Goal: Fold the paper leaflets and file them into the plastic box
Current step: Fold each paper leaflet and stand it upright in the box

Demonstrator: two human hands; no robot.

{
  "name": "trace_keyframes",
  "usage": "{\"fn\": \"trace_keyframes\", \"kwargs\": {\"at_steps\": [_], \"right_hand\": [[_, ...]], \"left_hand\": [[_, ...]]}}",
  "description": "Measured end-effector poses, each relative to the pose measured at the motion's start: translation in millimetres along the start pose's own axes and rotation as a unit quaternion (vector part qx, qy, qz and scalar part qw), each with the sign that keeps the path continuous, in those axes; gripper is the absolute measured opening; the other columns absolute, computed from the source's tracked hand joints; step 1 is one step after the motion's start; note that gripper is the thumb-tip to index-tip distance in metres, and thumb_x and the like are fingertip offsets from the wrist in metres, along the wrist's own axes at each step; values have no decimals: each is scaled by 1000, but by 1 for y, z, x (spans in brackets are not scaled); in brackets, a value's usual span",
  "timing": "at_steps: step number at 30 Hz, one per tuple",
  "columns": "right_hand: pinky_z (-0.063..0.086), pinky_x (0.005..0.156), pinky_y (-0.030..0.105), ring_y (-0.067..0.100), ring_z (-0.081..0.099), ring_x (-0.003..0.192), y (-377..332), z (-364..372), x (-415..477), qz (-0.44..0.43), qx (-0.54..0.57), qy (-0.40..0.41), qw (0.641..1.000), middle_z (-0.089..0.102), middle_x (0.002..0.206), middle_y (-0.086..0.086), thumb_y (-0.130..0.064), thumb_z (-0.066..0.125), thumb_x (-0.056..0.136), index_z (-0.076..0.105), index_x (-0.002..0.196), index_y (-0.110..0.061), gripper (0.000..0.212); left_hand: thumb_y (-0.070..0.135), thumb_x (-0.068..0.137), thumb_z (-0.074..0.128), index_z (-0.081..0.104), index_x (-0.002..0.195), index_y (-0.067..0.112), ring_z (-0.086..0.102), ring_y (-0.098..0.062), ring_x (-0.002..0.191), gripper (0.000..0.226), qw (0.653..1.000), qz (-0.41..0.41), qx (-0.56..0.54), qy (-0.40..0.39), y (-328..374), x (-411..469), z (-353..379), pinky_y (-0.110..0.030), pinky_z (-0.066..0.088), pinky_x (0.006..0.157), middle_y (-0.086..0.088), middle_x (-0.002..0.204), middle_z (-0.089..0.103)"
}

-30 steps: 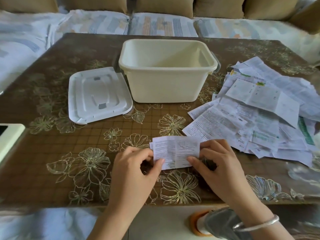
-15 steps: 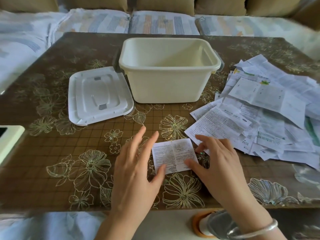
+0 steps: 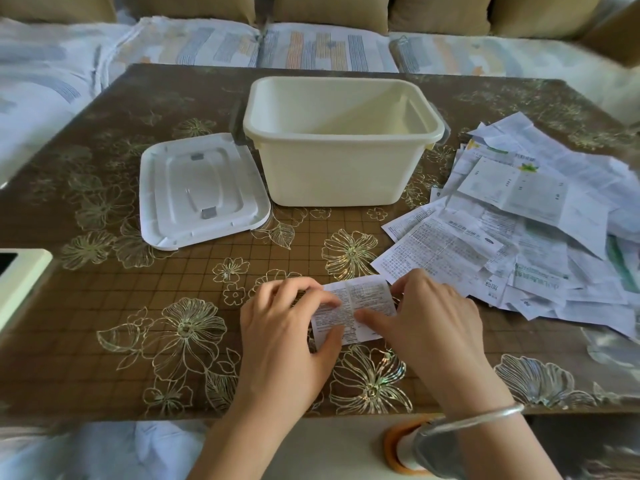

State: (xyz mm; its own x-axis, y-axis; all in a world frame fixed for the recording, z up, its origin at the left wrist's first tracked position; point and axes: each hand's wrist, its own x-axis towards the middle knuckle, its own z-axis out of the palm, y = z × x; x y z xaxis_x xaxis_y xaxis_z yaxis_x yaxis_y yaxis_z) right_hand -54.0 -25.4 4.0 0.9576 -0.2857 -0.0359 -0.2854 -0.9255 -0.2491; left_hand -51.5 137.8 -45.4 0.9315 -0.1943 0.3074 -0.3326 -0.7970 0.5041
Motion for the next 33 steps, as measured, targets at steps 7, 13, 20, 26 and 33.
{"fn": "trace_keyframes", "kwargs": {"at_steps": [7,13,20,26,33], "right_hand": [[45,75,34,15,56,85,3,-3,0,0,5,-20,1000,59,80,-11,-74,61,69,54,77,-27,48],[45,62,31,12,55,69,7,4,-5,-20,93,10,995,57,68,-10,-68,54,78,50,74,-26,43],[46,63,37,16,58,64,31,11,-15,-100,311,42,944,64,65,3,-63,31,93,71,78,-20,60],[49,82,30,6,58,103,24,24,-21,-228,321,67,917,68,104,-25,-43,33,99,74,99,-31,43],[48,80,28,8,56,96,19,35,-21,-282,231,120,923,67,104,-25,-38,37,101,76,93,-27,41]], "left_hand": [[67,68,48,60,104,45,39,-10,108,44,999,-13,18,-36,1,5,0,-29,22,89,23,111,49],[68,68,45,60,116,46,38,-12,111,55,998,-13,25,-51,1,6,-1,-28,19,89,19,115,49],[70,67,44,60,116,45,38,-11,111,58,998,-11,19,-59,1,7,-3,-28,18,87,19,115,48],[71,66,46,65,104,32,39,-14,107,58,998,-5,37,-47,2,8,-3,-32,22,84,13,114,53],[75,64,40,31,149,29,35,-11,118,97,997,-27,-9,-73,4,7,-9,-26,19,93,15,129,49]]}}
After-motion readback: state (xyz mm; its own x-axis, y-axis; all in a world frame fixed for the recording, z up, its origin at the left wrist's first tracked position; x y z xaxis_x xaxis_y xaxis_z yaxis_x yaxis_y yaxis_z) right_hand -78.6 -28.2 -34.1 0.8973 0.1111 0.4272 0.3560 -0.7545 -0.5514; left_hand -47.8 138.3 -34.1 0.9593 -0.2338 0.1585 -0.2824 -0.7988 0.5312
